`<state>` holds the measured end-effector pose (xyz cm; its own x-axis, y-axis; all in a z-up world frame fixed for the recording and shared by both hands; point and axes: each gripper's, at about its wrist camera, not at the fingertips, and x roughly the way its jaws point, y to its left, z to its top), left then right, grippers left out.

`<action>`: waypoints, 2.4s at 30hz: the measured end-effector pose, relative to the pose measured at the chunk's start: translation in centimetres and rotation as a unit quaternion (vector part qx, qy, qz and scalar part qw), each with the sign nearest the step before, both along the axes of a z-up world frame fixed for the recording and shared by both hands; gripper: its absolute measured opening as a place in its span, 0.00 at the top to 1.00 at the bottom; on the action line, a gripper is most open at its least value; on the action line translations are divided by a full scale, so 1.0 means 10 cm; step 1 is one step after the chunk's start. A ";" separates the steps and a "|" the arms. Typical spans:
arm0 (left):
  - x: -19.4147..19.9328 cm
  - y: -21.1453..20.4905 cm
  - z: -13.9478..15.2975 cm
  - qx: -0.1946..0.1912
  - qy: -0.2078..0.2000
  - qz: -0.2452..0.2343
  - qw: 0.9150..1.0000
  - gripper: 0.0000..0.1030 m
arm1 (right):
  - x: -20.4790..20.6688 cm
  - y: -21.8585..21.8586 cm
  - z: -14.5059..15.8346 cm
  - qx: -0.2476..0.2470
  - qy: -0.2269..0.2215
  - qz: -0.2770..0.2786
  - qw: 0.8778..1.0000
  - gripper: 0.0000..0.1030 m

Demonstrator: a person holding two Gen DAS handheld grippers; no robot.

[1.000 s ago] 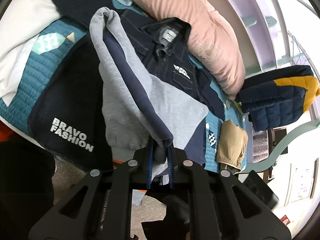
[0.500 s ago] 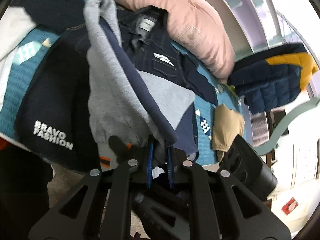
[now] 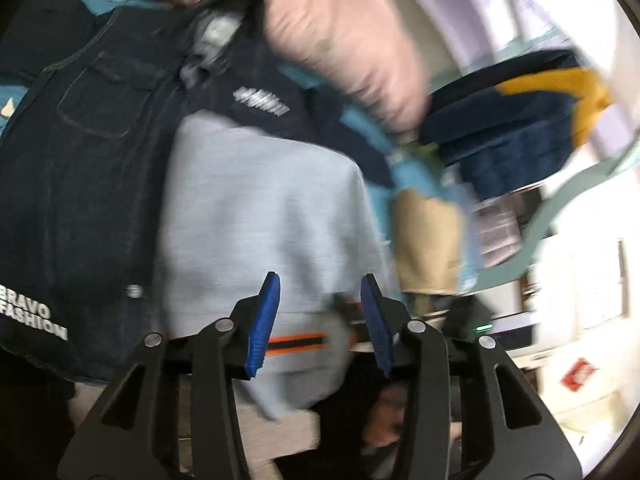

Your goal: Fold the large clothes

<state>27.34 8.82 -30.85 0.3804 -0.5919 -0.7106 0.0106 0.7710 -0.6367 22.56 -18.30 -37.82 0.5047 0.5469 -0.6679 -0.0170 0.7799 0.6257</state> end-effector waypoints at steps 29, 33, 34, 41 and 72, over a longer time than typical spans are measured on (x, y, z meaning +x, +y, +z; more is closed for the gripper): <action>0.25 -0.21 -0.99 0.083 0.103 -0.007 0.991 0.41 | 0.01 -0.49 -0.44 -0.038 0.103 -0.048 0.993 0.36; 0.26 -0.20 -0.99 0.087 0.105 -0.008 0.991 0.40 | 0.03 -0.53 -0.51 -0.022 0.103 -0.042 0.994 0.35; 0.26 -0.21 -0.99 0.089 0.106 -0.009 0.990 0.40 | 0.02 -0.55 -0.51 -0.015 0.103 -0.039 0.994 0.34; 0.30 -0.26 -0.99 0.089 0.109 -0.014 0.990 0.38 | 0.00 -0.57 -0.54 0.015 0.113 -0.020 0.993 0.54; 0.42 -0.17 -0.89 0.063 0.106 -0.083 0.989 0.32 | 0.09 -0.48 -0.55 0.074 0.113 -0.031 0.990 0.78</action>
